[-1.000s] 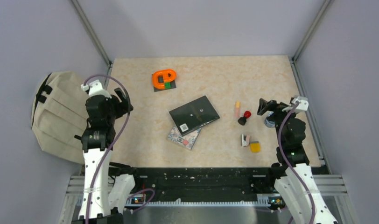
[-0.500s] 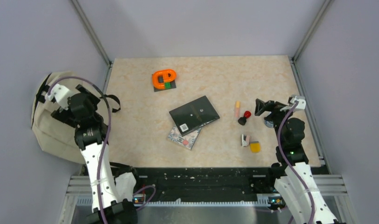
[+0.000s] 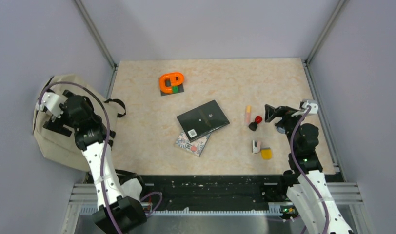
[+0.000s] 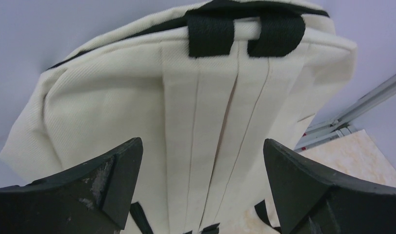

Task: Pack the student bag
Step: Pick up the student bag at the corner of the board, then adjust the student bag at the center of the board.

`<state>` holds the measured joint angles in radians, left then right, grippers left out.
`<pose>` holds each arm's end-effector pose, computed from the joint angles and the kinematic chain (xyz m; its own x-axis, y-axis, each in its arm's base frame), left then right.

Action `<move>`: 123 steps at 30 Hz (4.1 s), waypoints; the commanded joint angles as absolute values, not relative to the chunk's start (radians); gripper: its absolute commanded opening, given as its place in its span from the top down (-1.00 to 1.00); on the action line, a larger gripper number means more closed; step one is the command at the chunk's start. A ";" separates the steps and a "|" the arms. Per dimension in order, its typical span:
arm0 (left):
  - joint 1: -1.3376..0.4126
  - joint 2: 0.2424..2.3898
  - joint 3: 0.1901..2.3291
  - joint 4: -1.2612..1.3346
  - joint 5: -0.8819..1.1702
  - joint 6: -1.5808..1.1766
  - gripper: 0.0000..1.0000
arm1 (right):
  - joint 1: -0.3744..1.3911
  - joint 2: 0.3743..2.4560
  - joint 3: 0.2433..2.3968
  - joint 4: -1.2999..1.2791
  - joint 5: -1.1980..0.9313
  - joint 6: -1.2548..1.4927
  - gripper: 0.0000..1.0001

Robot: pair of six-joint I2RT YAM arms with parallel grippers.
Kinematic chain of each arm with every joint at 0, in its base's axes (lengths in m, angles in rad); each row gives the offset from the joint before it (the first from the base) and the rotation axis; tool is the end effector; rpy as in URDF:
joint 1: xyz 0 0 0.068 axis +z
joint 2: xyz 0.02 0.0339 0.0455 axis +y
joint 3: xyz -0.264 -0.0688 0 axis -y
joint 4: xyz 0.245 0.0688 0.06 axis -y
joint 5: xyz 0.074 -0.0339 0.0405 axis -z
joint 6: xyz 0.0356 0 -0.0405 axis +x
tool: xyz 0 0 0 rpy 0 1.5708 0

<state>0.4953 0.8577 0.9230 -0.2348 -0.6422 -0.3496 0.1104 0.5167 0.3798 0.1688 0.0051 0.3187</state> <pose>0.1561 0.1085 0.3717 0.1688 -0.2205 -0.9607 -0.8964 0.3708 -0.2427 0.1500 0.0164 0.2734 -0.0028 0.3149 -0.9491 -0.1097 0.9433 0.3133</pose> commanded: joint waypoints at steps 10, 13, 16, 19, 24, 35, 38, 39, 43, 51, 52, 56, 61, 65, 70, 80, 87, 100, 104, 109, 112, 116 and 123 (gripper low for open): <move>0.513 0.995 0.978 0.056 -0.704 -0.212 -0.92 | 0.118 0.506 0.421 0.204 -0.061 0.336 -0.98; 0.525 1.018 0.987 0.045 -0.634 -0.233 -0.86 | 0.118 0.513 0.417 0.209 -0.064 0.343 -0.98; 0.553 1.024 0.970 0.075 -0.599 -0.240 -0.81 | 0.117 0.519 0.417 0.210 -0.077 0.348 -0.97; 0.578 1.028 0.966 0.069 -0.607 -0.257 -0.77 | 0.118 0.520 0.420 0.202 -0.084 0.346 -0.97; 0.584 1.028 0.948 0.078 -0.540 -0.274 -0.32 | 0.118 0.511 0.418 0.193 -0.076 0.345 -0.97; 0.583 1.019 0.933 0.082 -0.456 -0.290 1.00 | 0.117 0.511 0.411 0.202 -0.084 0.355 -0.97; 0.584 0.985 0.937 0.072 -0.385 -0.315 1.00 | 0.117 0.510 0.410 0.200 -0.076 0.357 -0.97; 0.583 0.972 0.938 0.068 -0.352 -0.326 1.00 | 0.117 0.509 0.411 0.198 -0.074 0.357 -0.97; 0.571 0.945 0.980 0.014 -0.158 -0.352 1.00 | 0.117 0.510 0.413 0.199 -0.076 0.364 -0.97; 0.406 0.941 1.123 -0.127 0.077 -0.209 1.00 | 0.117 0.547 0.423 0.206 -0.124 0.370 -0.97; 0.375 0.939 1.139 -0.141 0.105 -0.195 1.00 | 0.117 0.556 0.427 0.209 -0.140 0.371 -0.97; 0.267 0.933 1.208 -0.248 0.155 -0.168 1.00 | 0.118 0.612 0.433 0.221 -0.177 0.368 -0.97; 0.218 0.916 1.242 -0.283 0.355 -0.215 1.00 | 0.118 0.730 0.488 0.211 -0.294 0.361 -0.96; 0.209 0.901 1.250 -0.266 0.558 -0.250 1.00 | 0.126 0.839 0.542 0.260 -0.468 0.382 -0.91; 0.208 0.833 1.209 -0.195 0.662 -0.254 1.00 | 0.229 0.934 0.593 0.347 -0.575 0.366 -0.90; 0.210 0.812 1.145 -0.127 0.738 -0.258 1.00 | 0.531 1.184 0.835 0.386 -0.504 0.189 -0.90; 0.210 0.796 1.082 -0.045 0.648 -0.350 1.00 | 0.674 1.322 0.963 0.392 -0.240 0.248 -0.76; 0.201 0.795 0.952 0.106 0.523 -0.626 1.00 | 0.977 1.613 1.115 0.675 -0.110 0.164 -0.86; 0.187 0.807 0.948 0.104 0.529 -0.625 1.00 | 0.979 1.751 1.245 0.674 -0.177 0.111 -0.88; 0.178 0.821 0.945 0.120 0.548 -0.631 1.00 | 0.979 1.851 1.359 0.656 -0.288 0.085 -0.90; 0.176 0.825 0.944 0.123 0.553 -0.633 1.00 | 0.979 1.892 1.397 0.663 -0.296 0.086 -0.92; 0.172 0.824 0.943 0.124 0.557 -0.628 1.00 | 0.979 1.955 1.464 0.649 -0.288 0.069 -0.93; 0.164 0.823 0.925 0.164 0.575 -0.619 1.00 | 0.979 2.006 1.543 0.677 -0.255 0.045 -0.20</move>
